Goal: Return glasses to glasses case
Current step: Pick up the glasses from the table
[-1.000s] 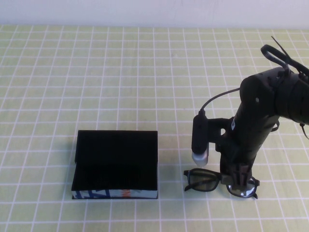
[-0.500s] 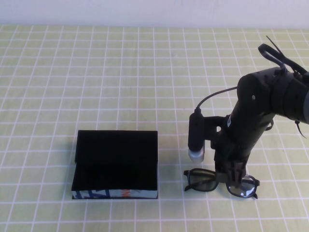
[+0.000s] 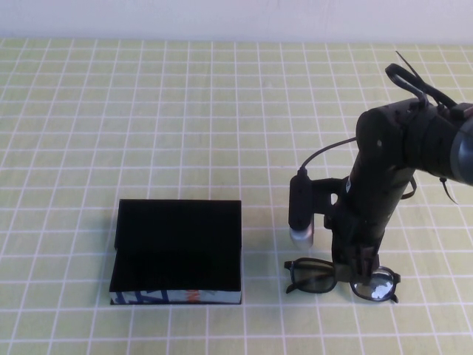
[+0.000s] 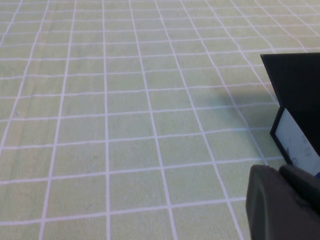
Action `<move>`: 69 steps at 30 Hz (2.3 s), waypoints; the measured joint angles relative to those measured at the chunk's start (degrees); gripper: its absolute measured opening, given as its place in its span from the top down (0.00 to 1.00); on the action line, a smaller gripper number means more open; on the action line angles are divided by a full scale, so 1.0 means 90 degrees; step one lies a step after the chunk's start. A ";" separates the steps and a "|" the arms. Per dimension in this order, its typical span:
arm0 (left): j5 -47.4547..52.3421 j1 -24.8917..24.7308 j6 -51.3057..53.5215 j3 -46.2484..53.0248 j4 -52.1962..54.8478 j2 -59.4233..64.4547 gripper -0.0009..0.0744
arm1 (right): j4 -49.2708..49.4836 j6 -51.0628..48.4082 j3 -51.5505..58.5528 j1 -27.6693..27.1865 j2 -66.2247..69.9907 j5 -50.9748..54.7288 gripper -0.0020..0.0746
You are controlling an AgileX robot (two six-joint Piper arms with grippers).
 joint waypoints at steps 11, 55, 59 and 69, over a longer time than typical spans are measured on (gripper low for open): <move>0.0000 0.0000 0.0000 0.0000 0.0000 0.0000 0.99 | 0.0001 0.0000 -0.0004 -0.0026 0.0149 0.0049 0.50; 0.0000 0.0000 0.0000 0.0000 0.0000 0.0000 0.99 | 0.0104 0.0012 -0.0029 -0.0026 0.0019 0.0497 0.95; 0.0000 0.0000 0.0000 0.0000 0.0000 0.0000 0.99 | 0.0117 0.0023 -0.0029 -0.0026 0.0019 0.0511 0.95; 0.0000 0.0000 0.0000 0.0000 0.0000 0.0000 0.99 | 0.0117 0.0243 -0.0059 -0.0026 0.0019 0.0594 0.96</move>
